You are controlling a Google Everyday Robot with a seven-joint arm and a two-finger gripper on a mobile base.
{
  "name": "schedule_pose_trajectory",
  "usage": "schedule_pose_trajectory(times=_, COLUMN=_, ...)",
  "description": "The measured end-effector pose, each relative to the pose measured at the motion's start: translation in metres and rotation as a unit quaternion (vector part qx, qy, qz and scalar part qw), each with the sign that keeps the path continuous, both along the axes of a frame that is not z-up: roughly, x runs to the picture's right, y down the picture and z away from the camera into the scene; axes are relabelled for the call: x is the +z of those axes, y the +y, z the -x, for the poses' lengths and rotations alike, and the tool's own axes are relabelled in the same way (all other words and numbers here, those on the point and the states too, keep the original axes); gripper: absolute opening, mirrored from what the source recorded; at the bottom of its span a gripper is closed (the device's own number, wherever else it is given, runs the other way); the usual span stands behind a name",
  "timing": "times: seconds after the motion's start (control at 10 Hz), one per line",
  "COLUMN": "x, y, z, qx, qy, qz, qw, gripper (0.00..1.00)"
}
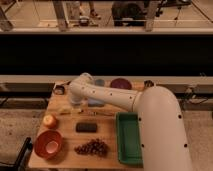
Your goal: Place banana in purple bowl
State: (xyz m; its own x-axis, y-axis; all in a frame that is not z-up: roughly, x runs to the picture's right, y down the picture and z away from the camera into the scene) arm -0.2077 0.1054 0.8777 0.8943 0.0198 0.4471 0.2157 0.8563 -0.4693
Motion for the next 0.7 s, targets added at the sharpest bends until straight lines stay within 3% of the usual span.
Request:
schedule_pose_trajectory(times=0.5, x=0.021, y=0.019, z=-0.021, qx=0.011, qy=0.0, qz=0.024, qw=0.9996, gripper=0.8)
schedule_pose_trajectory(times=0.7, x=0.029, y=0.025, z=-0.03, qx=0.012, qy=0.0, qz=0.028, qw=0.9995, gripper=0.7)
